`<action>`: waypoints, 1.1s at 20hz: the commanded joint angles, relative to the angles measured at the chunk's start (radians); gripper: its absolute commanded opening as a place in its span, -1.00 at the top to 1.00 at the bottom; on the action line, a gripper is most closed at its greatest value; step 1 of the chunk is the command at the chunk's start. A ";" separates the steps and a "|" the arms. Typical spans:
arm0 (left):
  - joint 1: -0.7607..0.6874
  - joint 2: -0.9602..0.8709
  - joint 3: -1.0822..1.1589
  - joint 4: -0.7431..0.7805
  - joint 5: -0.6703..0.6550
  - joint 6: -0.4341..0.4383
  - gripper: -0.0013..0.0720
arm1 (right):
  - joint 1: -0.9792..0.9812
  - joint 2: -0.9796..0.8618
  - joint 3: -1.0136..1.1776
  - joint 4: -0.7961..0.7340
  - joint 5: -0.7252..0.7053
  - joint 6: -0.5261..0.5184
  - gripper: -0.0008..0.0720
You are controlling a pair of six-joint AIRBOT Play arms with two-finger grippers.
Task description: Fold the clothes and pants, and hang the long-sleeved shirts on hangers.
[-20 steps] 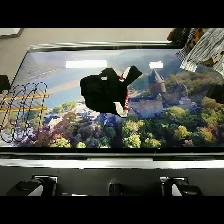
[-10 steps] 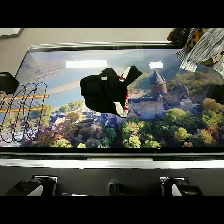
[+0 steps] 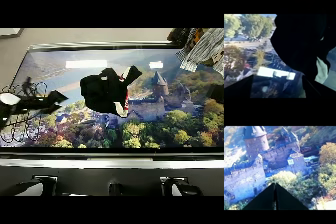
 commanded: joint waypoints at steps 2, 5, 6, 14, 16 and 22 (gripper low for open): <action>-0.082 -0.259 0.004 -0.313 0.108 0.173 -0.98 | -0.001 0.000 0.000 0.000 0.000 0.000 0.89; -0.167 -0.364 0.082 -0.314 0.132 0.173 -0.98 | 0.000 0.000 0.000 0.000 -0.002 0.000 0.89; -0.193 -0.387 0.101 -0.314 0.163 0.173 -0.98 | 0.000 0.000 0.000 0.000 -0.002 0.000 0.89; -0.293 -0.437 0.138 -0.314 0.319 0.072 0.12 | -0.001 0.000 0.000 0.001 -0.010 0.001 0.89; -0.293 -0.437 0.138 -0.310 0.294 0.074 0.90 | 0.000 0.001 0.000 0.013 -0.005 0.031 0.89; -0.285 -0.434 0.139 -0.310 0.268 0.068 0.89 | 0.000 -0.201 -0.061 0.270 0.186 0.264 -0.94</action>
